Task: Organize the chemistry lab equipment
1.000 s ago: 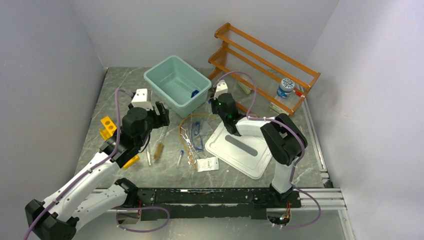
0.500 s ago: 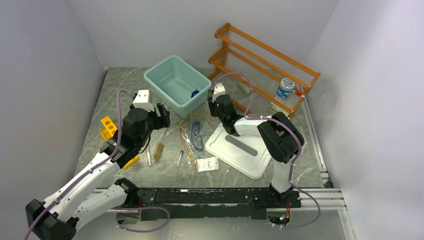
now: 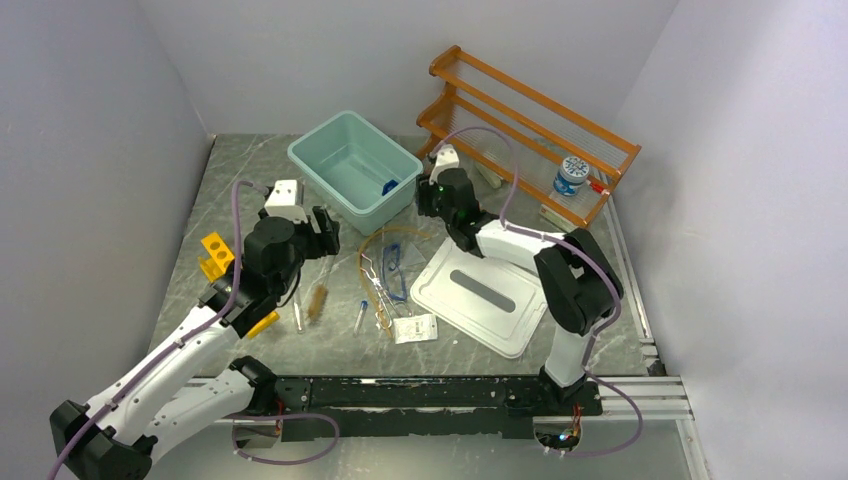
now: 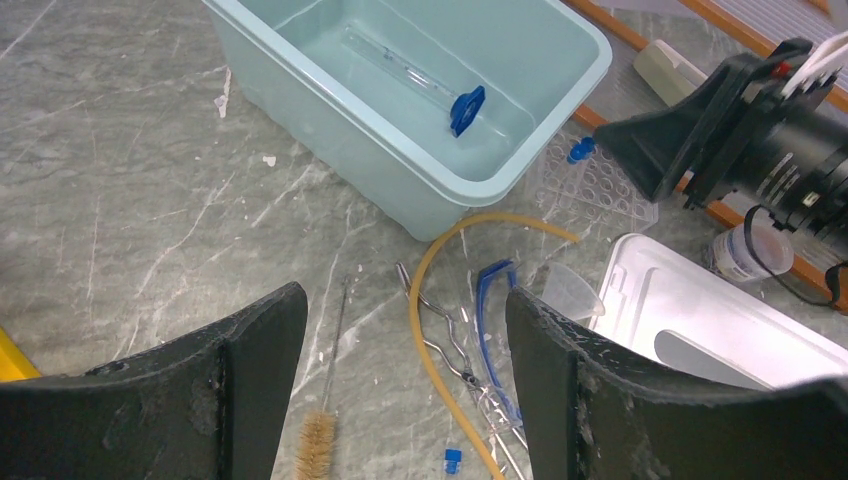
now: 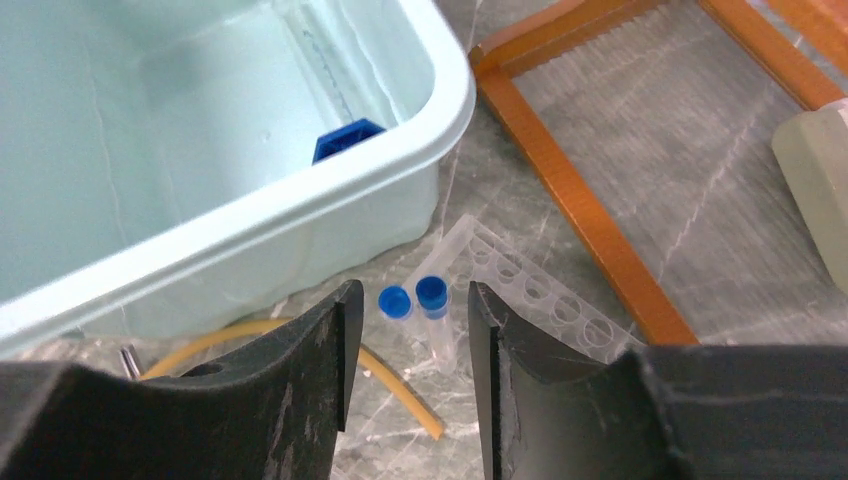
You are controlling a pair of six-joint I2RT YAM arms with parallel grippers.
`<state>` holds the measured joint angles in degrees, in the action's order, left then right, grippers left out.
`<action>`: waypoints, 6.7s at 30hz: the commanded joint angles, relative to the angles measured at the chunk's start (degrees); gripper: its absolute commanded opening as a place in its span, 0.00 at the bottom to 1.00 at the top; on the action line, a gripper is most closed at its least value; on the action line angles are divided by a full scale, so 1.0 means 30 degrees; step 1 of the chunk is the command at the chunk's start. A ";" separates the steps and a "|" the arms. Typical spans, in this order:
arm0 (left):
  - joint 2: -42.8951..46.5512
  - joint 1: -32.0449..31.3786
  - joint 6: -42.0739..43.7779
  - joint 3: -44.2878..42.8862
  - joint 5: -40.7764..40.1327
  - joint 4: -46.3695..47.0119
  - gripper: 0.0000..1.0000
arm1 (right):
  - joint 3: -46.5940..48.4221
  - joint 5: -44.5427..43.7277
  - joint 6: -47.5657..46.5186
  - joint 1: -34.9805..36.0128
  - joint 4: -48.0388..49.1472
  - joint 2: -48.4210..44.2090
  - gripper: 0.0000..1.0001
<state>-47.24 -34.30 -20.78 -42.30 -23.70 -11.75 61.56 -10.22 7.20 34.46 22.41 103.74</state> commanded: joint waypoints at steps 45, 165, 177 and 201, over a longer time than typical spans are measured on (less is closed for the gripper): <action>-0.0042 0.0175 0.0071 -0.0078 0.0404 0.0576 0.77 | 0.5913 -0.0338 0.2481 -0.0650 -0.8548 0.3197 0.17; -0.0006 0.0176 0.0040 -0.0034 0.0472 0.0514 0.77 | 0.2904 0.0290 0.3529 -0.0831 -0.7364 0.0716 0.26; -0.0043 0.0176 0.0011 -0.0049 0.0539 0.0532 0.77 | 0.2819 0.1729 0.5531 -0.1243 -0.8228 0.1044 0.39; -0.0098 0.0167 0.0040 -0.0020 0.0348 0.0437 0.77 | -0.0384 0.0804 -0.0531 0.0235 -0.2639 0.0078 0.09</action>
<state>-47.75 -34.26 -20.80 -42.30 -22.79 -11.79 61.21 -7.25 10.72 34.33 11.25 103.63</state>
